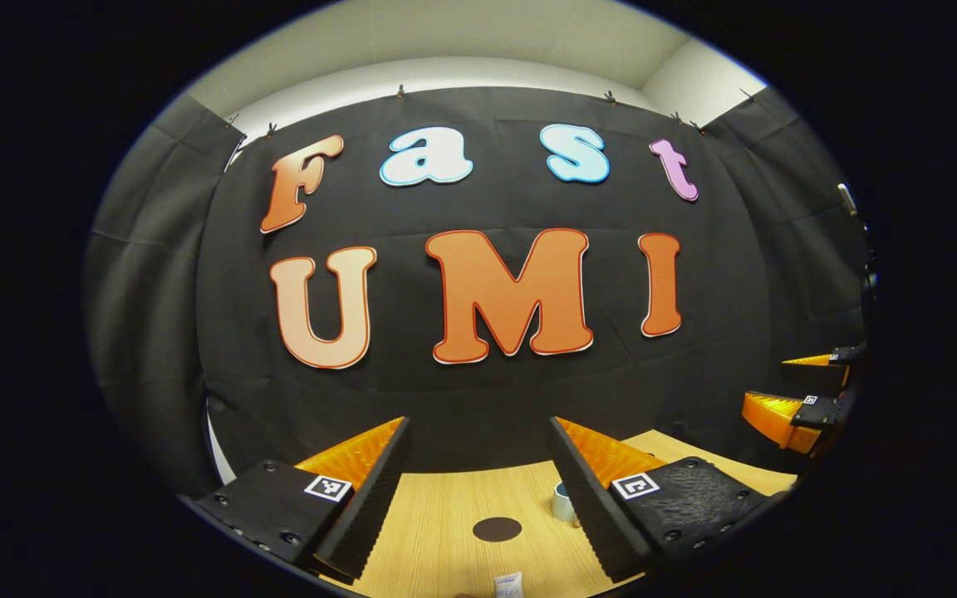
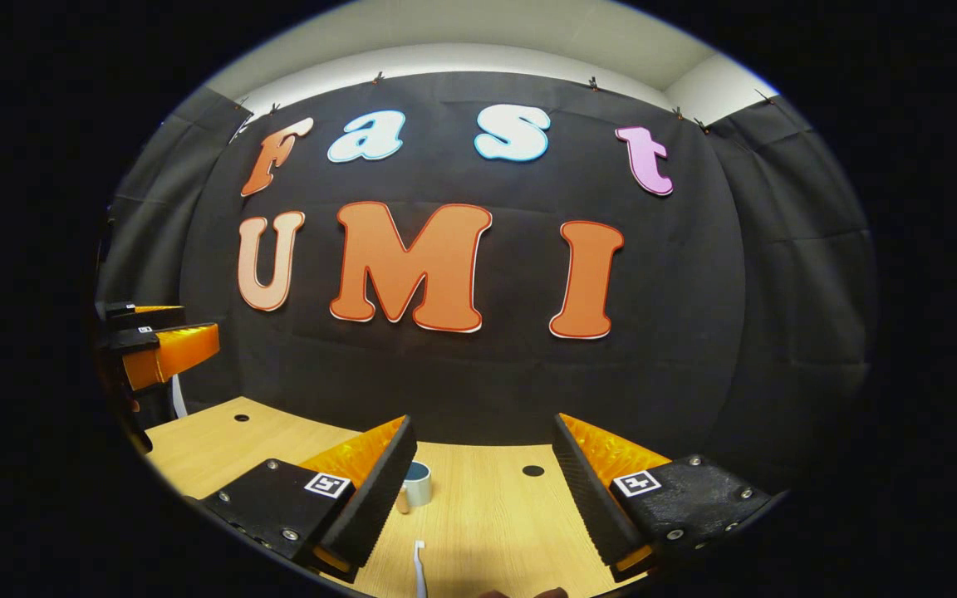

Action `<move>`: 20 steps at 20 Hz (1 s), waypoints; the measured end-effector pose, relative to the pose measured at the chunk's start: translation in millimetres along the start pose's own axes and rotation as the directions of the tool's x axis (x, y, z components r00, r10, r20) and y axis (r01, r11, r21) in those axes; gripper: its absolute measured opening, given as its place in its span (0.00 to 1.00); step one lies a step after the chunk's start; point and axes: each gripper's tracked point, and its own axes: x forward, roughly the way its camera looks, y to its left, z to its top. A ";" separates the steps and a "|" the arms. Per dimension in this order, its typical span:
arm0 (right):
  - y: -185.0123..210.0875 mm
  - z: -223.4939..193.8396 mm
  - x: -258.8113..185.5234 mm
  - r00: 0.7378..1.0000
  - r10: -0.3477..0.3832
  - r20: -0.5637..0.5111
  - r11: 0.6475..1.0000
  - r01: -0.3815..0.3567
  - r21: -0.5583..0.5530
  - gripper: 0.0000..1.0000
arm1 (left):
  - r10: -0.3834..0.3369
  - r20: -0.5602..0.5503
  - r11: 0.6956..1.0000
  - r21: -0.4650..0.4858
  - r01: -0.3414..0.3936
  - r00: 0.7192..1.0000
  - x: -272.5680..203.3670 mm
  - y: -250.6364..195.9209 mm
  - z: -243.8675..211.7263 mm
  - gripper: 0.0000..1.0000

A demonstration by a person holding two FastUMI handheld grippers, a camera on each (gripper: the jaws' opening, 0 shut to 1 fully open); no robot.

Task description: Put the toothbrush and toothpaste on the desktop into the cup, then pick up the cup and place it on the coaster on the desktop.

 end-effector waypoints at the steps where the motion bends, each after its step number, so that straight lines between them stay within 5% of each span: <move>1: 0.8 -1.9 0.5 1.000 0.003 -0.003 1.000 -0.003 -0.008 0.99 | 0.002 0.000 1.000 0.004 -0.002 1.000 -0.7 -0.2 -0.6 0.98; 7: 12.4 -42.3 4.9 0.990 0.033 -0.139 0.998 -0.039 -0.045 0.99 | 0.022 -0.037 1.000 0.007 -0.022 0.999 -6.1 9.8 -10.3 0.98; 12: 33.4 -85.1 6.1 0.951 0.104 -0.290 0.994 -0.110 -0.005 0.98 | 0.021 -0.075 1.000 0.016 -0.020 0.997 -15.8 9.9 -19.7 0.98; 15: 46.0 -114.7 9.5 0.906 0.138 -0.401 0.989 -0.149 0.002 0.97 | 0.041 -0.088 0.999 0.028 -0.038 0.995 -24.3 11.3 -21.2 0.98; 20: 63.0 -167.8 9.7 0.792 0.175 -0.584 0.978 -0.206 0.014 0.86 | 0.107 -0.102 0.994 0.049 -0.102 0.989 -35.6 19.0 -23.9 0.98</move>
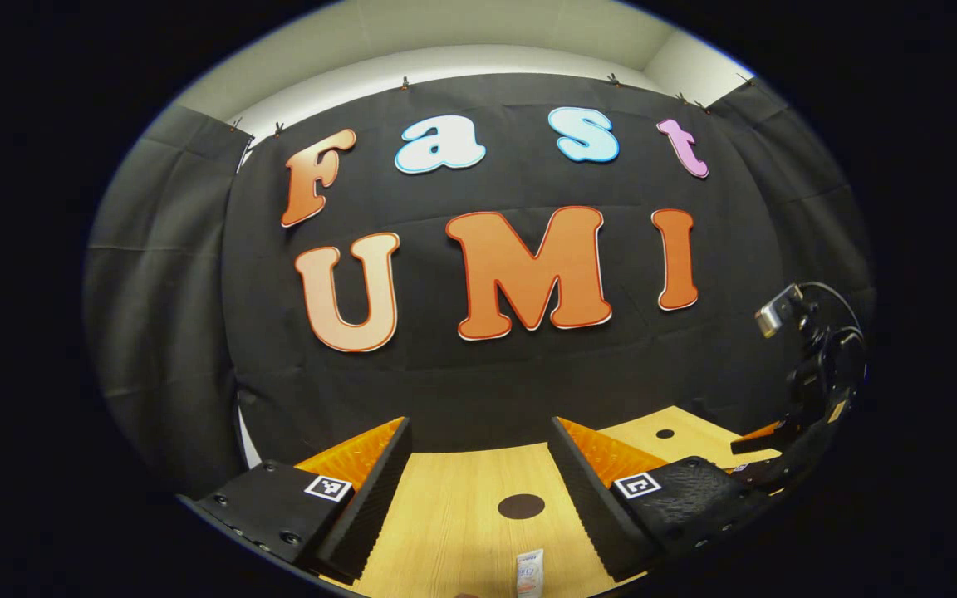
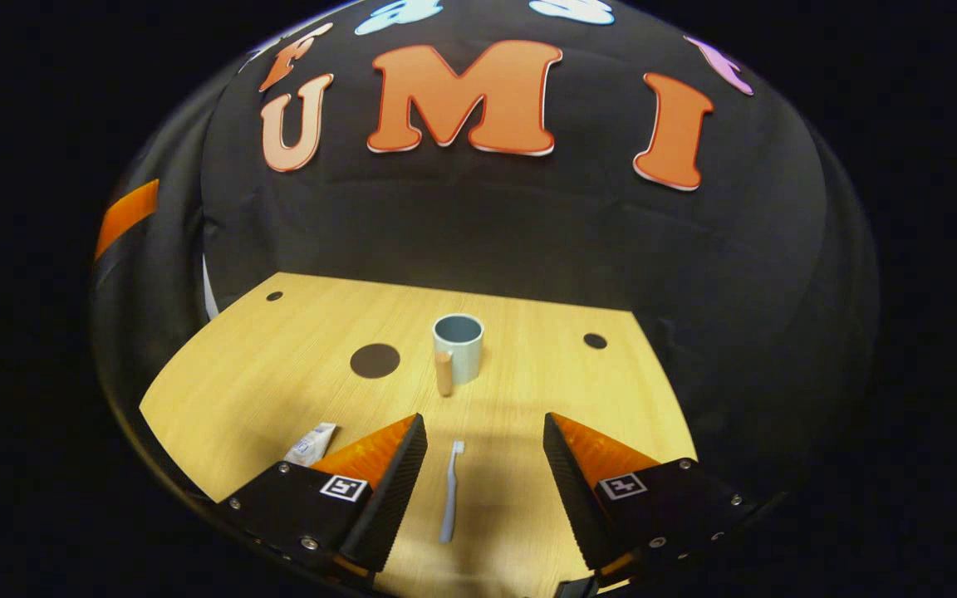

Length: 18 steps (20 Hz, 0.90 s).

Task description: Put the toothbrush and toothpaste on the desktop into the cup, then pick up the cup and place it on the coaster on the desktop.

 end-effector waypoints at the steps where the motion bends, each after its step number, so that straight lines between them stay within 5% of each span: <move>1: 2.2 -6.2 4.0 1.000 0.009 -0.029 1.000 -0.009 -0.003 0.86 | 0.015 -0.005 1.000 -0.002 -0.015 1.000 -1.8 2.0 -1.1 0.98; 7: 17.2 -49.6 31.9 0.975 0.062 -0.215 0.997 -0.071 -0.034 0.81 | 0.079 -0.042 0.997 0.020 -0.079 0.996 -10.9 4.8 -8.7 1.00; 12: 22.2 -76.4 46.0 0.937 0.086 -0.337 0.991 -0.116 -0.069 0.60 | 0.141 -0.054 0.990 0.032 -0.139 0.989 -22.3 -1.0 -11.6 1.00; 18: 34.4 -110.6 63.8 0.872 0.115 -0.476 0.983 -0.169 -0.071 0.60 | 0.180 -0.093 0.984 0.036 -0.177 0.979 -29.4 -6.3 -27.5 0.99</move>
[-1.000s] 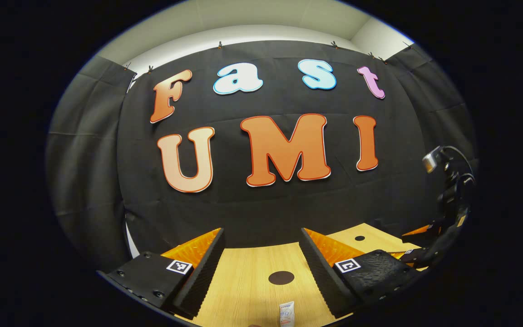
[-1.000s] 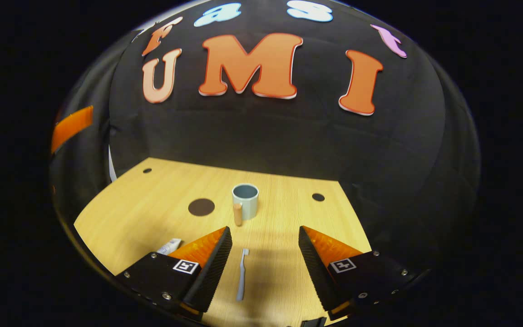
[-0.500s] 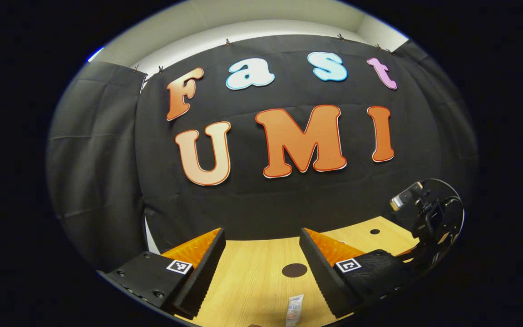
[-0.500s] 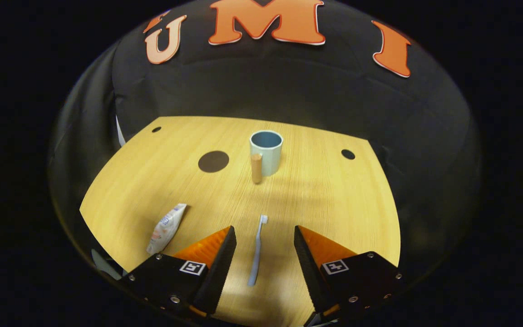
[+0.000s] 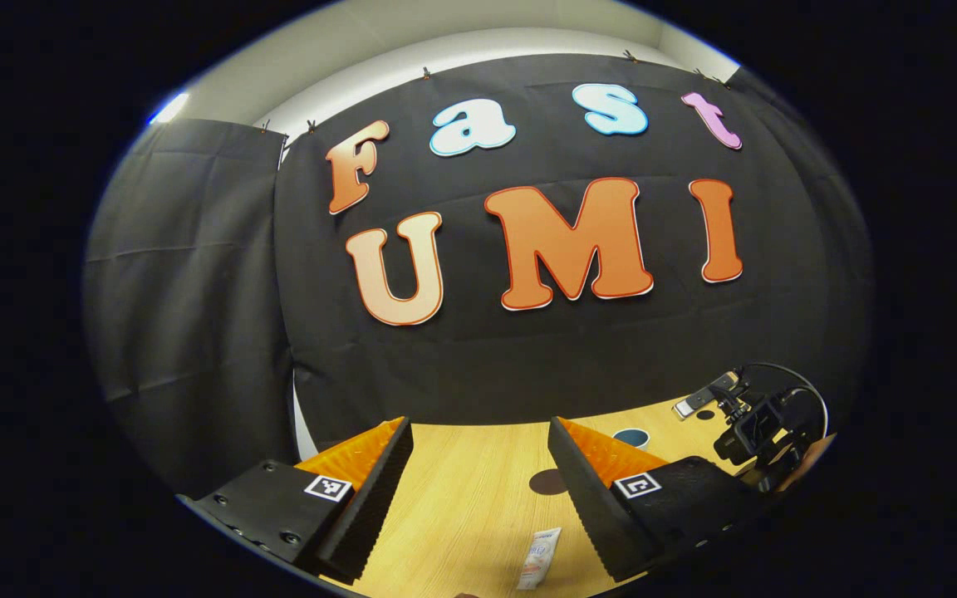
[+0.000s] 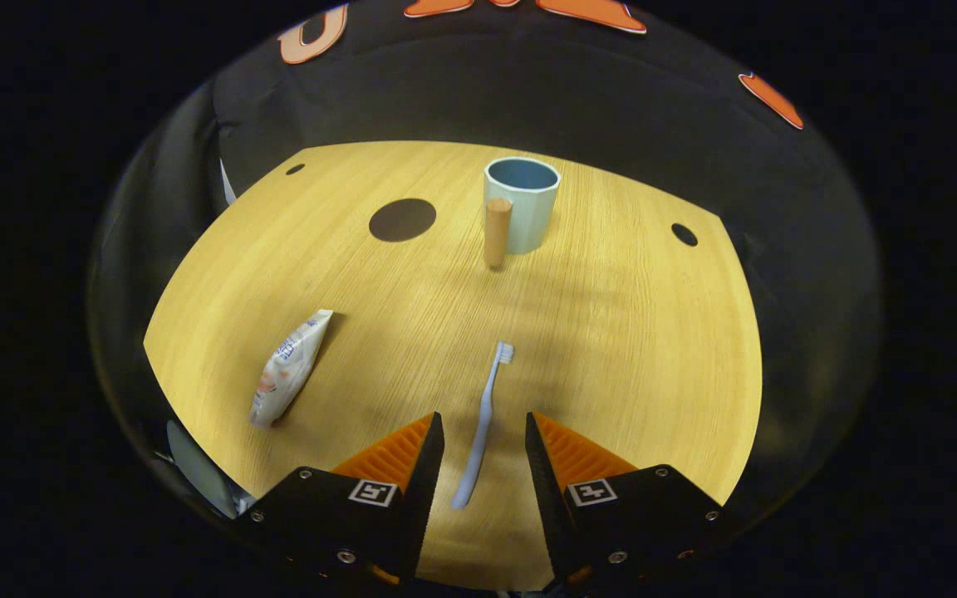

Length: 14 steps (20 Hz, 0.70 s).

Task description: Put the toothbrush and toothpaste on the desktop into the cup, then pick up the cup and place it on the coaster on the desktop.

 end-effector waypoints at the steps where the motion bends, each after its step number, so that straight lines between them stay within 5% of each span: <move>1: 1.5 -4.2 3.8 1.000 0.006 -0.026 1.000 -0.005 0.014 0.60 | -0.005 -0.007 1.000 0.002 0.005 1.000 0.6 -0.5 -2.7 0.99; 8: 6.5 -23.9 35.9 0.988 -0.019 -0.155 0.998 0.027 0.050 0.60 | -0.074 -0.069 0.997 -0.014 0.073 0.995 34.2 5.0 -28.3 0.99; 10: 8.7 -24.4 43.3 0.981 -0.007 -0.195 0.996 0.025 0.087 0.48 | -0.093 -0.080 0.996 -0.013 0.092 0.992 44.9 6.9 -35.1 0.99; 14: 0.9 -8.5 58.0 0.971 -0.023 -0.237 0.991 0.053 0.122 0.47 | -0.125 -0.131 0.992 -0.012 0.124 0.983 63.0 9.2 -53.0 0.99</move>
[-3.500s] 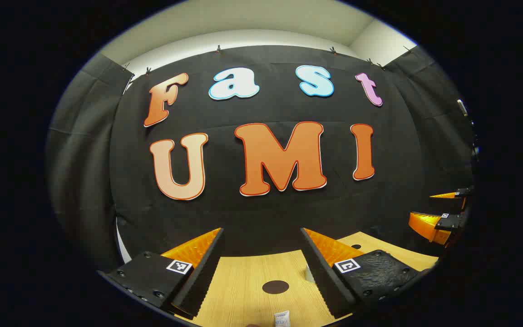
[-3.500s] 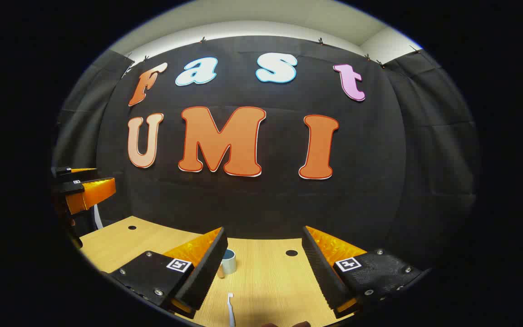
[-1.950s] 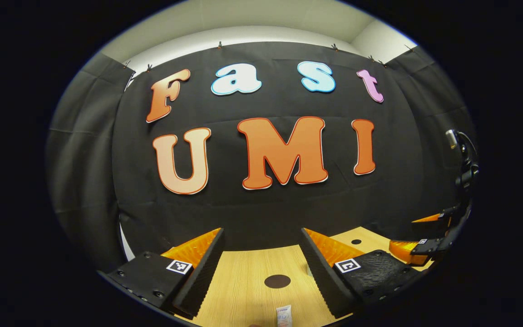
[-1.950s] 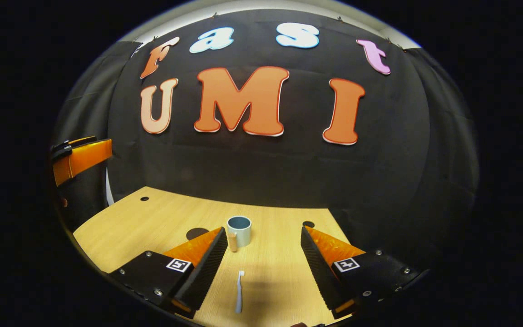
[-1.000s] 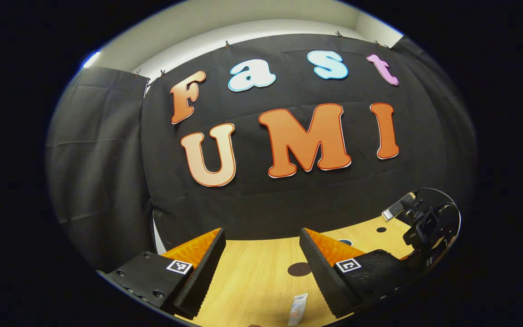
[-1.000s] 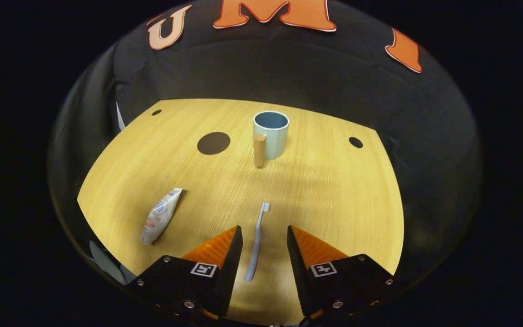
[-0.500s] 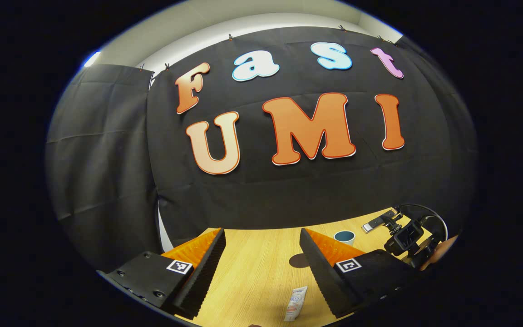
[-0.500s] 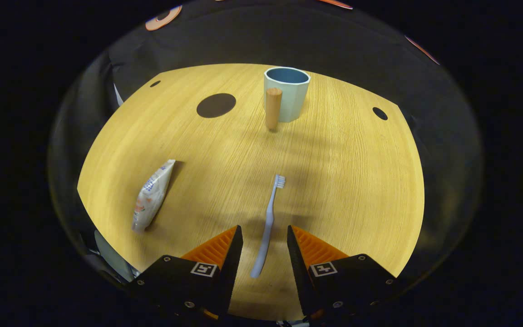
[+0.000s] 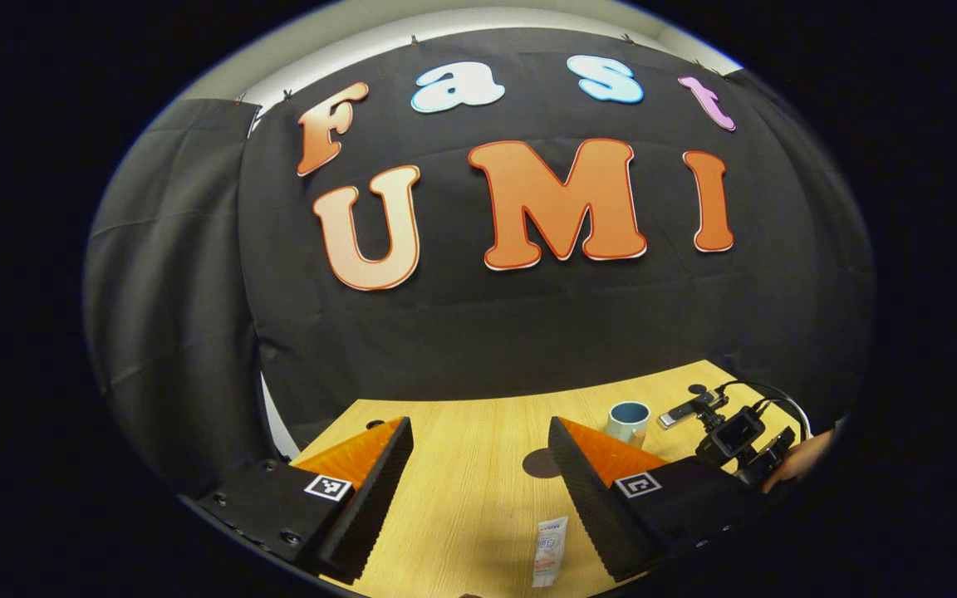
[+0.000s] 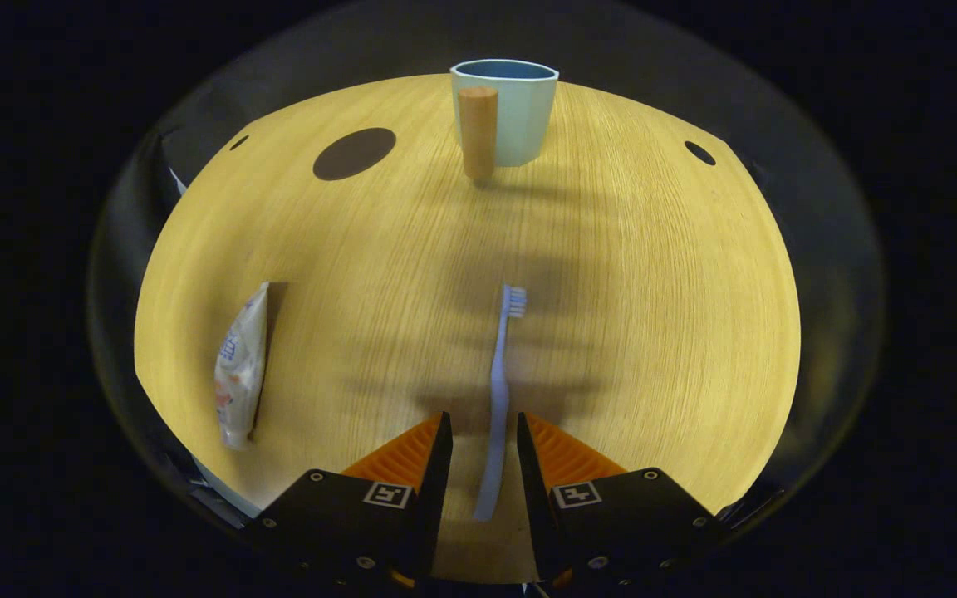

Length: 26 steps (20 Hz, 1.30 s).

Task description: Put the toothbrush and toothpaste on the desktop into the cup, then pick up the cup and place it on the coaster on the desktop.

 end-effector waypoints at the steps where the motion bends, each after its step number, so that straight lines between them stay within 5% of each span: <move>1: 1.2 6.0 2.3 1.000 0.013 -0.024 1.000 -0.013 0.029 0.47 | -0.007 -0.016 1.000 -0.001 0.007 1.000 4.4 1.6 -3.8 0.99; 3: -0.7 31.1 -3.2 1.000 0.012 -0.021 0.997 -0.010 0.081 0.39 | -0.024 -0.042 1.000 -0.004 0.024 0.999 13.1 3.6 -12.2 0.99; 6: -4.8 66.7 -10.7 0.999 0.021 -0.030 0.993 -0.018 0.114 0.10 | -0.064 -0.112 0.998 -0.017 0.062 0.992 24.1 0.3 -29.0 0.99; 9: 3.3 56.7 -5.2 0.999 0.046 -0.011 0.991 -0.045 0.130 0.07 | -0.147 -0.186 0.989 -0.053 0.140 0.971 37.8 -16.9 -48.6 0.99; 15: 2.9 87.1 -34.2 0.992 0.111 0.061 0.983 -0.118 0.143 0.06 | -0.327 -0.409 0.944 -0.182 0.275 0.852 48.4 -63.0 -115.5 0.99; 21: 13.4 114.7 -66.9 0.956 0.190 0.221 0.970 -0.218 0.110 0.06 | -0.363 -0.607 0.932 -0.256 0.258 0.707 55.3 -63.3 -188.8 0.98; 24: 6.6 122.6 -75.0 0.944 0.180 0.278 0.973 -0.212 0.090 0.06 | -0.377 -0.662 0.926 -0.294 0.238 0.648 52.6 -68.5 -204.6 0.82; 26: 5.5 127.7 -82.2 0.933 0.177 0.313 0.973 -0.214 0.088 0.06 | -0.383 -0.699 0.923 -0.300 0.239 0.603 51.1 -77.0 -218.7 0.81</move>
